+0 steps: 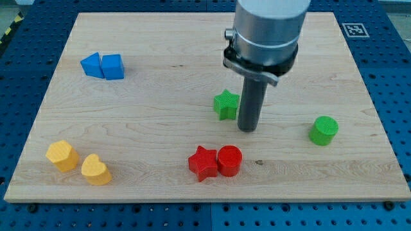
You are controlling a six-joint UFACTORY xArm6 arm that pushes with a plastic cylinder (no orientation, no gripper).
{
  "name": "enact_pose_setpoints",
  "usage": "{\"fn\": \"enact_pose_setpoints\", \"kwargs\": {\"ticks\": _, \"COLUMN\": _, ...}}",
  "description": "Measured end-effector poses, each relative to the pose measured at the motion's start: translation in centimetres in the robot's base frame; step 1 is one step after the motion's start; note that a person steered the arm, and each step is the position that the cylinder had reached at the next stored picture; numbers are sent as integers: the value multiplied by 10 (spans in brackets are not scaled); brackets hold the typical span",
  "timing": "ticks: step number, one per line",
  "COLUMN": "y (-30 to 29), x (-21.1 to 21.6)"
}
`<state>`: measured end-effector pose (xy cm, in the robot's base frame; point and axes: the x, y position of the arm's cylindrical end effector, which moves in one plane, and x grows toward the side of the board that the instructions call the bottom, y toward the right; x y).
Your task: Slide blue triangle a bit up
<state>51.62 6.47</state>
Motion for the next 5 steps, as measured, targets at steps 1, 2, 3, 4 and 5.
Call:
{"fn": "enact_pose_setpoints", "kwargs": {"ticks": 1, "y": -2, "x": 24}}
{"fn": "enact_pose_setpoints", "kwargs": {"ticks": 2, "y": -28, "x": 25}}
{"fn": "enact_pose_setpoints", "kwargs": {"ticks": 3, "y": -57, "x": 22}}
{"fn": "enact_pose_setpoints", "kwargs": {"ticks": 4, "y": -83, "x": 2}}
{"fn": "enact_pose_setpoints", "kwargs": {"ticks": 5, "y": -115, "x": -29}}
